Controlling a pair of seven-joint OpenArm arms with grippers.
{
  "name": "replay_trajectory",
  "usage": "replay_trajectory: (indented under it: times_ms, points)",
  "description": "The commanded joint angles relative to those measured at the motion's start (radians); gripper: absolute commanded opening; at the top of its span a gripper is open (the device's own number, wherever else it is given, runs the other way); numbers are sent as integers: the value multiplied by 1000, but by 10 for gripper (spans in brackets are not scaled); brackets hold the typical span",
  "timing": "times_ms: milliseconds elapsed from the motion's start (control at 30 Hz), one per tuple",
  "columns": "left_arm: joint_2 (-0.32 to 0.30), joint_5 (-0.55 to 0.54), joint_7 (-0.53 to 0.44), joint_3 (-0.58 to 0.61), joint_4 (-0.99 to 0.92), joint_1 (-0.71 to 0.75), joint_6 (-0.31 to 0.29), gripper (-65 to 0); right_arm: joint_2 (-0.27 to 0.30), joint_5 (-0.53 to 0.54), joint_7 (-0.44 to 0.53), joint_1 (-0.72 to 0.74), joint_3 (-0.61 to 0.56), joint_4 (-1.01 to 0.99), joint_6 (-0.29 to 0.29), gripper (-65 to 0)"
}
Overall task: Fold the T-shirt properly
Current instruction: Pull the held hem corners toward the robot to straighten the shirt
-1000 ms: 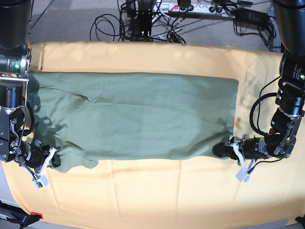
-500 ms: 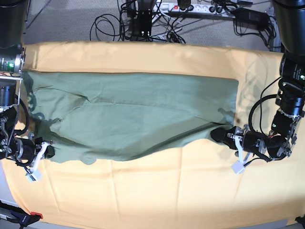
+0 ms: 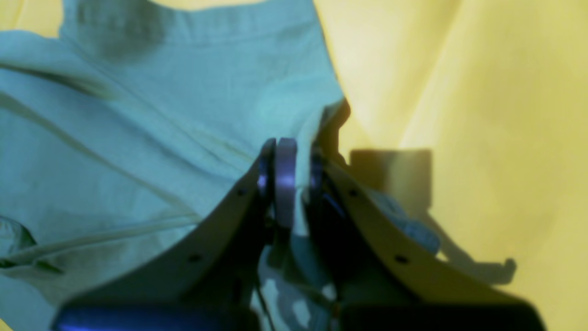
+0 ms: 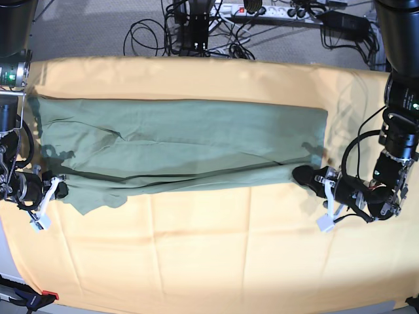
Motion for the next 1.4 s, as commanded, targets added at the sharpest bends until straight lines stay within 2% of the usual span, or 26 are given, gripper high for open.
replay_trajectory:
  times_ms: [0, 233, 367, 700, 800, 933, 1033, 1133, 1300, 1367]
  points:
    - [-14, -22, 4, -10, 14, -56, -8, -650, 26, 14, 27, 41, 7, 15, 5, -650]
    - [-13, -22, 5, -10, 14, -153, -8, -650, 44, 19, 34, 61, 7, 15, 5, -650]
    - [-13, -22, 4, -10, 14, -201, -8, -650, 67, 77, 33, 61, 7, 15, 5, -650]
    - [-13, -22, 7, -10, 14, -218, -8, -650, 81, 138, 35, 63, 7, 15, 5, -650]
    - [-13, -22, 5, -10, 14, -227, -8, -650, 75, 164, 61, 62, 7, 15, 5, -650]
    - [-13, -22, 0, -10, 14, -227, -8, -650, 60, 150, 100, 62, 7, 15, 5, -650]
    - [-18, -22, 0, -10, 14, -230, -8, -650, 55, 60, 171, 60, 7, 15, 5, -650]
    - [-37, -22, 0, -10, 14, -232, -8, -650, 45, 14, 177, 60, 7, 15, -3, -650]
    - [-59, -22, 0, -10, 14, -232, -8, -650, 31, 13, 185, 60, 7, 15, -7, -650]
    - [-60, -22, 0, -10, 14, -232, -8, -650, 22, 2, 200, 60, 7, 15, -43, -650]
